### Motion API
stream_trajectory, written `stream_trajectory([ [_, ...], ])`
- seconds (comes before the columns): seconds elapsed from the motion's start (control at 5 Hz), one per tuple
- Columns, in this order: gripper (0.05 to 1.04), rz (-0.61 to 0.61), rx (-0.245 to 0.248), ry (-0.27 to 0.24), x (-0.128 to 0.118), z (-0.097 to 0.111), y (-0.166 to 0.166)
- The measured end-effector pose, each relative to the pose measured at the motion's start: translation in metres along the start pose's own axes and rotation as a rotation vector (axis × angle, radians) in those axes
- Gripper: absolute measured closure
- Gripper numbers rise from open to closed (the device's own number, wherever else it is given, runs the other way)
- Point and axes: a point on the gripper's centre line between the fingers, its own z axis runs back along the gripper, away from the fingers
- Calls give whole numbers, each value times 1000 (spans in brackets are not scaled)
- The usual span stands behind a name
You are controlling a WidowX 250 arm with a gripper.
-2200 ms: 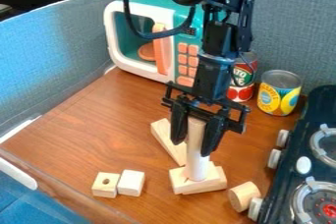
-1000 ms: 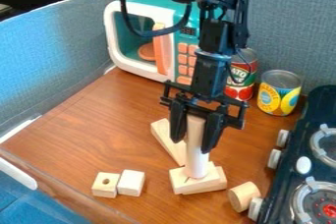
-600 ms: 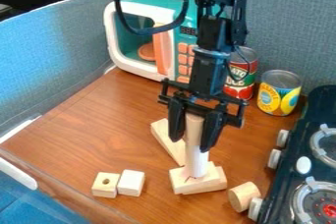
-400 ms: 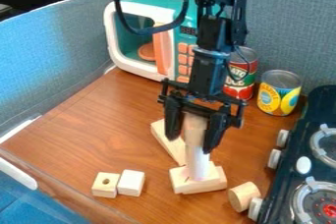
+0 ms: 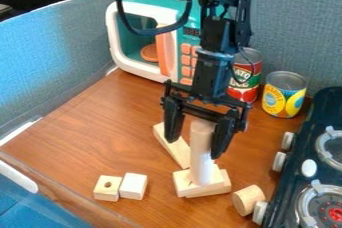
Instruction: Took the cylinder shaped object and put it on top of the two box shaped bars
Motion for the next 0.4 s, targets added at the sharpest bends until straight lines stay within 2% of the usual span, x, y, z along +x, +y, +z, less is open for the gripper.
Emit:
stream_trajectory([
  [0.2, 83, -33, -29, -60, 2, 10, -4],
  [0.4, 83, -43, -43, -190, 15, 44, -6],
])
